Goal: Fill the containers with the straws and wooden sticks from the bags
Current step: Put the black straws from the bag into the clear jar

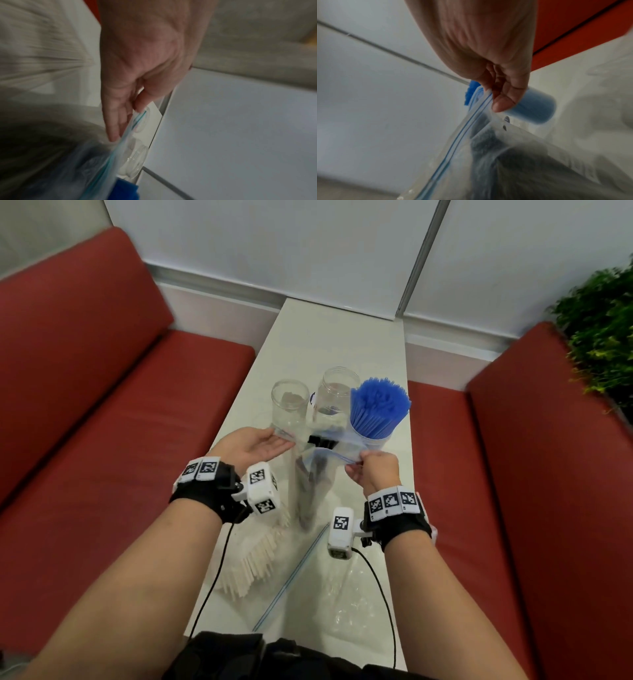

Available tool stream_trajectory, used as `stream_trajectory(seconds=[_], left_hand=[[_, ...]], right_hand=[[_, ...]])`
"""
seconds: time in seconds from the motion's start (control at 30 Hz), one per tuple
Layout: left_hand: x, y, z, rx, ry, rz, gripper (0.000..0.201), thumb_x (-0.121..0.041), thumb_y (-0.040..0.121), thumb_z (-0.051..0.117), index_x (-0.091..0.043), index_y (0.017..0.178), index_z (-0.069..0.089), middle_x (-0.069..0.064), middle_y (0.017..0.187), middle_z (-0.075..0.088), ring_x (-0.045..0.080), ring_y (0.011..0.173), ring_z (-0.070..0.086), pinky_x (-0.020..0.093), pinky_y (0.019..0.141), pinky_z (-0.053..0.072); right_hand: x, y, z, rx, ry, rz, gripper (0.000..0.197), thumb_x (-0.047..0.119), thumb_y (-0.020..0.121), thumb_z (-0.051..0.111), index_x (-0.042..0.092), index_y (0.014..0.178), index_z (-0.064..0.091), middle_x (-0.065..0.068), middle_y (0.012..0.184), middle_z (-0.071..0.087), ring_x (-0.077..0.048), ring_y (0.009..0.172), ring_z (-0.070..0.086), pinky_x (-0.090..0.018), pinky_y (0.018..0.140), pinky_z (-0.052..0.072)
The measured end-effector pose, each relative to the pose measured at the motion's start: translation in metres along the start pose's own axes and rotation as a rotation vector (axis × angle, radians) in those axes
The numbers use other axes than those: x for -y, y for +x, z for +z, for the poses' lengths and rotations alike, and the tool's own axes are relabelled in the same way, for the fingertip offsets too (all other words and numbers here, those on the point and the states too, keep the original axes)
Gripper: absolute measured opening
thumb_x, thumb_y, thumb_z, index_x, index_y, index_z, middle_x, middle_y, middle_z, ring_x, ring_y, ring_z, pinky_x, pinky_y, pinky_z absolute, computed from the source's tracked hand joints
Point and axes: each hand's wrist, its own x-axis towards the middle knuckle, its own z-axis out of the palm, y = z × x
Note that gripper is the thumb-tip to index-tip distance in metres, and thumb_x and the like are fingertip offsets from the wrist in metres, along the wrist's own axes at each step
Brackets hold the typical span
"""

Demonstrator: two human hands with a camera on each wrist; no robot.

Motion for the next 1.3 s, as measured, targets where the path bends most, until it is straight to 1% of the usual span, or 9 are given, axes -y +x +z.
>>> stream_trajectory(seconds=[0.1, 0.17, 0.3, 0.43, 0.57, 0.77, 0.87, 1.0, 1.3], left_hand=[[-0.003, -0.001, -0.007, 0.050, -0.201, -0.105, 0.019, 0.003, 0.097, 0.038, 0.002, 0.086, 0.054, 0.015, 0.068, 0.058, 0.021, 0.060, 0.057, 0.024, 0.067, 0.054], [-0.005, 0.002, -0.012, 0.102, -0.078, -0.152, 0.025, 0.001, 0.094, 0.036, -0.010, 0.072, 0.042, -0.002, 0.049, 0.037, 0.008, 0.038, 0.032, 0.015, 0.039, 0.034], [-0.010, -0.002, -0.015, 0.167, 0.386, -0.100, 0.027, -0.021, 0.093, 0.057, -0.014, 0.068, 0.052, -0.008, 0.048, 0.025, 0.006, 0.037, 0.020, 0.016, 0.037, 0.022], [-0.006, -0.001, -0.014, 0.251, 1.094, 0.051, 0.042, -0.030, 0.084, 0.074, -0.014, 0.122, 0.064, 0.002, 0.076, 0.041, 0.017, 0.060, 0.029, 0.024, 0.048, 0.021], [0.004, 0.006, -0.003, 0.135, 1.419, 0.261, 0.039, -0.053, 0.084, 0.067, -0.017, 0.099, 0.073, -0.006, 0.061, 0.046, 0.008, 0.047, 0.040, 0.020, 0.043, 0.032], [0.015, 0.024, 0.003, 0.032, 1.267, 0.342, 0.044, -0.058, 0.093, 0.047, -0.024, 0.071, 0.065, 0.001, 0.101, 0.064, 0.021, 0.080, 0.053, 0.029, 0.065, 0.044], [0.018, 0.034, -0.006, -0.012, 0.956, 0.204, 0.039, -0.052, 0.098, 0.044, -0.018, 0.103, 0.064, 0.005, 0.112, 0.069, 0.028, 0.091, 0.062, 0.039, 0.079, 0.050], [0.019, 0.042, -0.013, -0.087, 0.825, 0.186, 0.043, -0.049, 0.099, 0.042, -0.017, 0.122, 0.059, 0.006, 0.115, 0.070, 0.029, 0.096, 0.067, 0.039, 0.080, 0.054], [0.010, 0.049, -0.012, -0.150, 0.778, 0.194, 0.031, -0.046, 0.100, 0.040, -0.018, 0.093, 0.052, 0.007, 0.098, 0.059, 0.017, 0.044, 0.046, 0.021, 0.048, 0.041]], right_hand=[[-0.007, -0.002, -0.010, 0.100, 0.378, 0.213, 0.018, -0.006, 0.104, 0.037, -0.006, 0.092, 0.050, -0.021, 0.091, 0.055, -0.033, 0.087, 0.060, -0.042, 0.081, 0.058], [-0.009, 0.000, -0.013, 0.100, 0.617, 0.334, 0.027, -0.002, 0.107, 0.030, -0.005, 0.086, 0.048, -0.016, 0.083, 0.050, -0.024, 0.077, 0.053, -0.033, 0.072, 0.052], [-0.003, 0.001, -0.006, 0.110, 0.604, 0.379, 0.036, -0.008, 0.102, 0.030, 0.004, 0.072, 0.046, -0.005, 0.052, 0.044, -0.010, 0.041, 0.044, -0.020, 0.033, 0.037], [-0.013, -0.009, 0.007, 0.199, -0.004, 0.018, 0.004, 0.013, 0.101, 0.053, 0.012, 0.098, 0.054, 0.001, 0.063, 0.044, -0.006, 0.037, 0.041, -0.020, 0.038, 0.033], [-0.022, -0.008, 0.015, 0.200, -0.341, -0.249, 0.021, 0.029, 0.100, 0.062, 0.011, 0.093, 0.071, 0.013, 0.055, 0.058, 0.000, 0.046, 0.049, -0.016, 0.049, 0.039], [-0.023, -0.007, 0.017, 0.258, -0.215, -0.010, 0.038, 0.039, 0.104, 0.053, 0.009, 0.084, 0.065, -0.009, 0.066, 0.057, -0.021, 0.057, 0.053, -0.031, 0.059, 0.044], [-0.024, -0.007, 0.014, 0.102, -0.635, -0.293, 0.032, 0.013, 0.100, 0.055, 0.009, 0.131, 0.052, -0.015, 0.110, 0.056, -0.024, 0.092, 0.055, -0.037, 0.085, 0.047], [-0.015, -0.019, 0.019, 0.018, -0.782, -0.878, 0.045, -0.009, 0.085, 0.051, 0.013, 0.123, 0.061, -0.003, 0.118, 0.056, -0.017, 0.109, 0.052, -0.027, 0.100, 0.043], [-0.022, 0.004, 0.020, 0.439, -1.010, -0.470, 0.040, -0.007, 0.087, 0.052, 0.010, 0.124, 0.054, -0.006, 0.108, 0.062, -0.027, 0.100, 0.062, -0.039, 0.090, 0.055]])
